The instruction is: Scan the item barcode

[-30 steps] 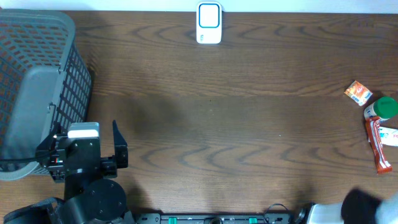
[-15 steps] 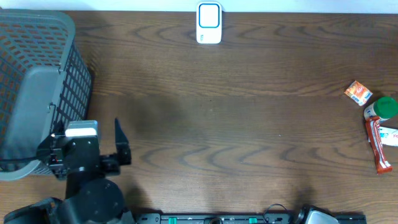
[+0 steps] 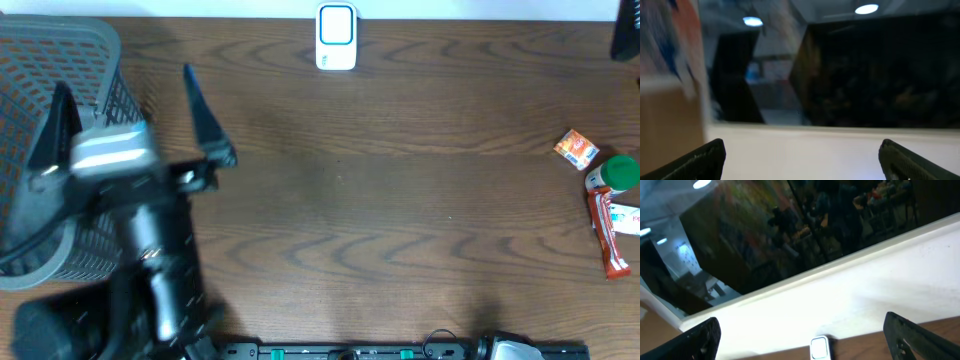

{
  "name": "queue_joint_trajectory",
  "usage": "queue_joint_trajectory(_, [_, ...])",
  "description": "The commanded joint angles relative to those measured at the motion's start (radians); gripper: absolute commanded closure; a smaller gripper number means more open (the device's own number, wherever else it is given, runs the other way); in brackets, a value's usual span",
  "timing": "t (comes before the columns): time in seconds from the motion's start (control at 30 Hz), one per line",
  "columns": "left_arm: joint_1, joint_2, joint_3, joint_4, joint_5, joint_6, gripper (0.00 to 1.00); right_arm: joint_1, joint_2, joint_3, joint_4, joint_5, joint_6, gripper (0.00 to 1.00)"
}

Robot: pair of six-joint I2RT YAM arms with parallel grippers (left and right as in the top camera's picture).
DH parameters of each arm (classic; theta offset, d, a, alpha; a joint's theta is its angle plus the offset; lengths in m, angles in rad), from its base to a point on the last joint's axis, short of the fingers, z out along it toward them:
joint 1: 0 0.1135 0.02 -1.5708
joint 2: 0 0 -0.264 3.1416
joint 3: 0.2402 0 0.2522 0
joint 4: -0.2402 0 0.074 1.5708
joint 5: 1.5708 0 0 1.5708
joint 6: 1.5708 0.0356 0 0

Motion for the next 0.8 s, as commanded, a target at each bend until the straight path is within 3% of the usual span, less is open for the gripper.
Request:
queue_joint_trajectory(0.0, [0.119, 0.062, 0.001, -0.047, 0.100, 0.207, 0.02, 0.011, -0.031, 0.001, 0.019, -0.002, -0.066, 0.01])
queue_joint_trajectory(0.13, [0.287, 0.140, 0.001, -0.187, 0.221, 0.153, 0.02, 0.011, -0.047, 0.001, 0.026, 0.049, -0.087, 0.01])
queue_joint_trajectory(0.4, [0.467, 0.259, 0.001, -0.581, 0.629, -0.163, 0.02, 0.011, -0.050, -0.014, 0.035, 0.137, -0.117, 0.01])
queue_joint_trajectory(0.77, [0.758, 0.193, 0.001, -0.599, 0.697, -0.222, 0.02, 0.011, -0.114, -0.287, 0.309, 0.193, -0.148, 0.01])
